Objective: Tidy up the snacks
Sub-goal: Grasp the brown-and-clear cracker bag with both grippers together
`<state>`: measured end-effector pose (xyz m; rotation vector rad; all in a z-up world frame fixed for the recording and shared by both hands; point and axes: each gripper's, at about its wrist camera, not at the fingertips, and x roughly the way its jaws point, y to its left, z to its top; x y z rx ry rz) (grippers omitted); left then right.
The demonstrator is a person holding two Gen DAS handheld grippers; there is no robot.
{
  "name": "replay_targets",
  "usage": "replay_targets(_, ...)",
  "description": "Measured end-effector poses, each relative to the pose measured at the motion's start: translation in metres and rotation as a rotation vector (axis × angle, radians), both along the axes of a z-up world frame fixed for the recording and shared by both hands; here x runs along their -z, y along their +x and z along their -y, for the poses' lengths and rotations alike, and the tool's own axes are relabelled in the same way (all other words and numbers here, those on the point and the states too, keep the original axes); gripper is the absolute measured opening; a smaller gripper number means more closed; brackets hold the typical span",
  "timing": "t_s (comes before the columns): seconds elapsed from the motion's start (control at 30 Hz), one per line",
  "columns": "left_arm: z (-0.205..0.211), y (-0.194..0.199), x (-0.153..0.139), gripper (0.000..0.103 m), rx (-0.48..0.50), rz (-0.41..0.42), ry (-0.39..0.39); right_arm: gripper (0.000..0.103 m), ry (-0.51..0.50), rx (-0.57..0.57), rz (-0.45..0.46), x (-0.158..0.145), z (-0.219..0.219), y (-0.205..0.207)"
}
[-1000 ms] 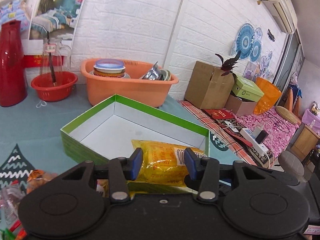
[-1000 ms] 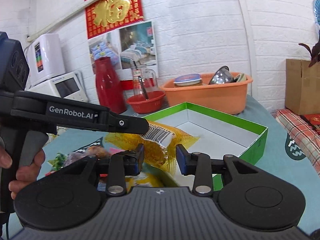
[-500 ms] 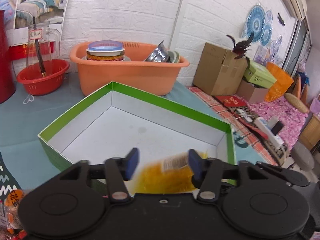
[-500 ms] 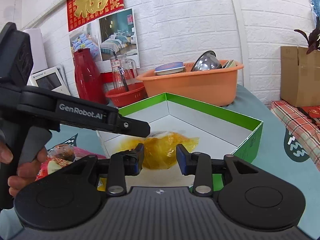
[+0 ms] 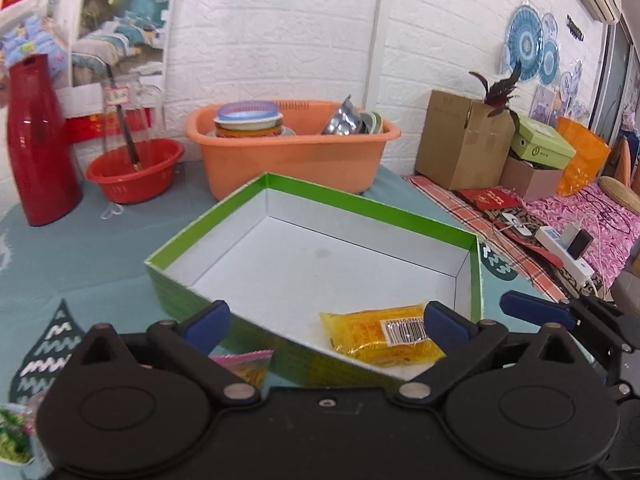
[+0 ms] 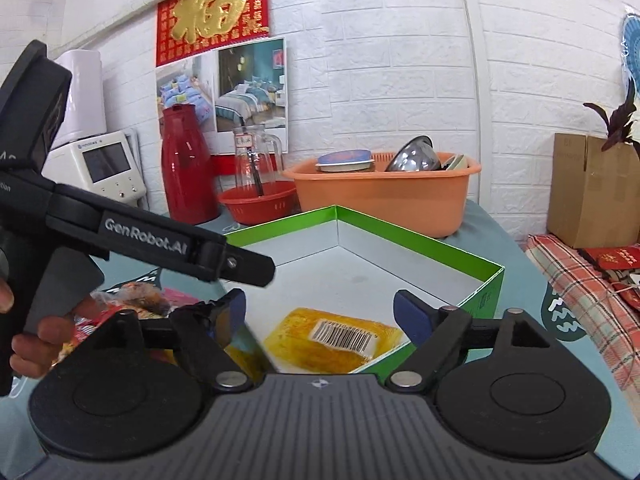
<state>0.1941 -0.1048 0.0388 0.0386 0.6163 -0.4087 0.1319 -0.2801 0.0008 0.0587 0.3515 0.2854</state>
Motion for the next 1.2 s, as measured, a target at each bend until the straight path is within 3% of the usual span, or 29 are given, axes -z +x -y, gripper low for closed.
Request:
replay_targets(0.23, -0.045, -0.073, -0.008, 0.103, -0.029, 0.001, -0.023, 0.103, -0.011, -0.036, -0.038, -0.002, -0.005, -0.059)
replay_targets(0.53, -0.084, -0.136, 0.032, 0.103, -0.027, -0.131, -0.088, 0.103, 0.064, -0.064, -0.159, 0.031, 0.001, -0.119)
replay_targets(0.67, -0.077, -0.134, 0.044, 0.103, -0.005, -0.186, -0.128, 0.103, 0.074, -0.077, -0.226, 0.045, -0.001, -0.117)
replay_targets(0.9, -0.042, -0.121, 0.057, 0.103, 0.050, -0.202, -0.108, 0.103, 0.070, -0.147, -0.278, 0.057, -0.008, -0.097)
replay_targets(1.2, -0.017, -0.087, 0.081, 0.103, 0.060, -0.309, -0.127, 0.103, 0.035, -0.161, -0.288, 0.062, -0.010, -0.063)
